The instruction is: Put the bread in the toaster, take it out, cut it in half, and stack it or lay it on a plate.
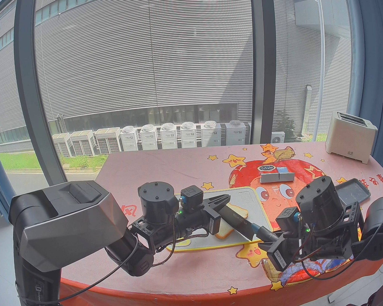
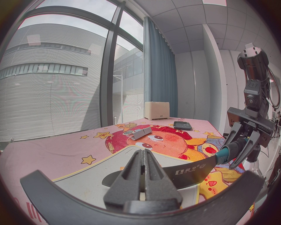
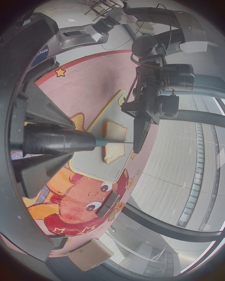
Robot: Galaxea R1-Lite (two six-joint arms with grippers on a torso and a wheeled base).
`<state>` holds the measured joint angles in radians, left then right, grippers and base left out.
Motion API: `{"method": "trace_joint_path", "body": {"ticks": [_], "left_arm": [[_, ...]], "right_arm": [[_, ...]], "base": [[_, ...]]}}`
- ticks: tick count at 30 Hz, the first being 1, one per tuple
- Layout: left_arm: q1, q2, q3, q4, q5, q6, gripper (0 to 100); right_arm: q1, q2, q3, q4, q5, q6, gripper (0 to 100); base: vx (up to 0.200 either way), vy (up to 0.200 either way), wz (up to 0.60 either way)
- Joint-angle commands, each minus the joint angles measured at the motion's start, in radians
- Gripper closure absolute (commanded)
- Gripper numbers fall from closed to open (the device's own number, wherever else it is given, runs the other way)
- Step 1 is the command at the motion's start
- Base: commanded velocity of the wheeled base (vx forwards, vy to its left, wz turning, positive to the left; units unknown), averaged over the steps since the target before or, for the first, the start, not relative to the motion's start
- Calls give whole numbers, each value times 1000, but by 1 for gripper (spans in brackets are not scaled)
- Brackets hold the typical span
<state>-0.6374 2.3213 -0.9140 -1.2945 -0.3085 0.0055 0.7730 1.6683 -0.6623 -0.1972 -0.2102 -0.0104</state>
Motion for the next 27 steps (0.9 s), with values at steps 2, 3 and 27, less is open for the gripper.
{"method": "trace_joint_path", "body": {"ticks": [2, 3, 27], "left_arm": [[1, 1, 4, 4, 0, 1, 100], [1, -2, 4, 4, 0, 1, 100], [9, -117, 9, 9, 2, 1, 100]], "right_arm": [[0, 5, 1, 1, 0, 0, 100], [0, 2, 3, 1, 0, 0, 100], [2, -2, 9, -2, 0, -2, 100]], "base": [[0, 0, 0], [0, 0, 0], [0, 0, 0]]}}
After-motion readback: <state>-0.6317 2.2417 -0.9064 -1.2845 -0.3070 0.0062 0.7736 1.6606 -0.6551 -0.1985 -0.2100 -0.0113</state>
